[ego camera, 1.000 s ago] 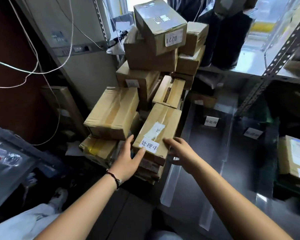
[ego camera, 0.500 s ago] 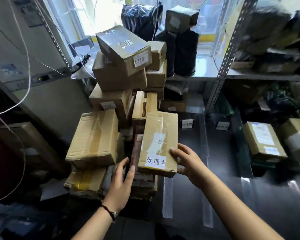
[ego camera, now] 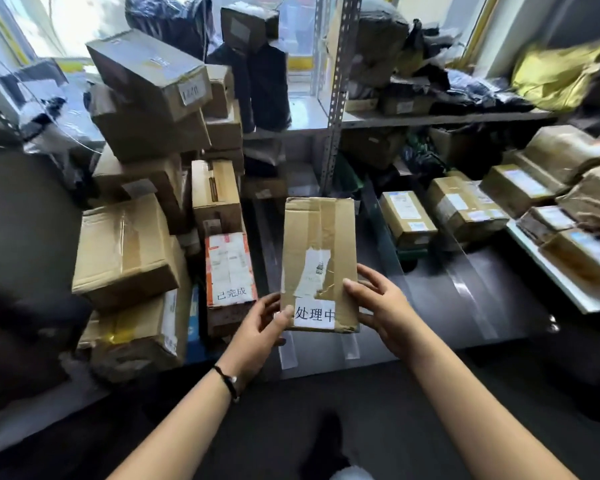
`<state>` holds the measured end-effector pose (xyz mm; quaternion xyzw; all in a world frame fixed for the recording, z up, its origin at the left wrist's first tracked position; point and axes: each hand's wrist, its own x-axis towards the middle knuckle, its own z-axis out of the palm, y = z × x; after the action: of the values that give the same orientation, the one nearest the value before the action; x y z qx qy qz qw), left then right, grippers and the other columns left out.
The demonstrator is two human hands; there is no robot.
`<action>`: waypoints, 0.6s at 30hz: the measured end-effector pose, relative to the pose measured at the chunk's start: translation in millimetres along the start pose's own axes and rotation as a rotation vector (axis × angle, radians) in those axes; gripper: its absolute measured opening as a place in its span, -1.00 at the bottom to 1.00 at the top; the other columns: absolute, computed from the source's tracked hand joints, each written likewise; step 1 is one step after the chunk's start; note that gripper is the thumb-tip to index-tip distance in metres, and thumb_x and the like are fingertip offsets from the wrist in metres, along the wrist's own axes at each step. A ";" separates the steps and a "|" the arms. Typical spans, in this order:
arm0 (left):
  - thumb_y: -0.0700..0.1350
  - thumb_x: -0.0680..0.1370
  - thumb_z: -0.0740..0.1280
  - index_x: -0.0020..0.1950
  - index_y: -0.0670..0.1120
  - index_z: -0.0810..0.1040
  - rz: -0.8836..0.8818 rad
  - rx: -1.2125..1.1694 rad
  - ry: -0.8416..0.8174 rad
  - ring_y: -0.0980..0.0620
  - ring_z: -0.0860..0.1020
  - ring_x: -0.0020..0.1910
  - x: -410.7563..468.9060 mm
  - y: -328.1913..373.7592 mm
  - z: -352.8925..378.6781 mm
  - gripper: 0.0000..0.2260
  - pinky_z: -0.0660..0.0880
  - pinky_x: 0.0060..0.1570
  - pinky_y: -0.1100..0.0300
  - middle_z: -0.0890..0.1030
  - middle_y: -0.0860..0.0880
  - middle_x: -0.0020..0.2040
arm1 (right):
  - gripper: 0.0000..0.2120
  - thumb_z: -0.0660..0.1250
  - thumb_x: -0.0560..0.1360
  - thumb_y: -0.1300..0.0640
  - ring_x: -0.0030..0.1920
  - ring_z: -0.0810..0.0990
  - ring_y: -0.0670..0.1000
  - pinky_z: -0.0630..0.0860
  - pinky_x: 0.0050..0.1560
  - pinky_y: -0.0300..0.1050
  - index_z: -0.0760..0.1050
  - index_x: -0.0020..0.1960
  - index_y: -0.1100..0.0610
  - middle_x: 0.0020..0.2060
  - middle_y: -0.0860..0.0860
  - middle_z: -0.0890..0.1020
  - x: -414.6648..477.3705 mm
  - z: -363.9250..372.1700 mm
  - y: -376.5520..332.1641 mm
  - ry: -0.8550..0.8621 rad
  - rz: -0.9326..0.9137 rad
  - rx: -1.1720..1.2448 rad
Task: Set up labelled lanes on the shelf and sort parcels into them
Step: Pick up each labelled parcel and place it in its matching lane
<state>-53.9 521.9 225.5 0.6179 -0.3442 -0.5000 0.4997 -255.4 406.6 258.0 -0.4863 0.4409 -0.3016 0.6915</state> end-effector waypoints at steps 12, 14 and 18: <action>-0.01 0.53 0.37 0.40 -0.02 0.39 -0.066 -0.076 -0.043 0.04 0.62 0.16 -0.5 12.0 68.5 -0.54 0.59 -0.14 0.23 0.60 -0.02 0.26 | -0.55 0.43 0.54 0.02 0.15 0.68 -0.07 0.57 0.26 0.16 0.45 0.40 -0.07 0.17 -0.11 0.69 -32.2 -71.8 -7.5 0.045 0.021 -0.043; 0.02 0.51 0.38 0.40 -0.02 0.39 -0.069 -0.073 -0.049 0.04 0.63 0.15 5.9 14.5 84.2 -0.52 0.60 -0.12 0.21 0.62 0.00 0.23 | -0.59 0.43 0.55 0.04 0.12 0.69 -0.11 0.60 0.20 0.09 0.44 0.36 -0.11 0.18 -0.09 0.68 -32.0 -89.8 -9.9 0.028 0.030 -0.053; 0.11 0.47 0.44 0.41 -0.01 0.40 -0.086 -0.068 -0.058 0.06 0.64 0.14 23.0 13.0 115.4 -0.44 0.59 -0.13 0.23 0.63 -0.01 0.23 | -0.52 0.42 0.56 0.07 0.18 0.66 -0.05 0.55 0.29 0.15 0.39 0.43 -0.07 0.23 -0.05 0.64 -31.3 -124.7 -6.0 0.024 0.076 -0.084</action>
<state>-157.9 465.7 231.6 0.6000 -0.3144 -0.5502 0.4883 -381.4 380.3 256.3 -0.4943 0.4795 -0.2619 0.6761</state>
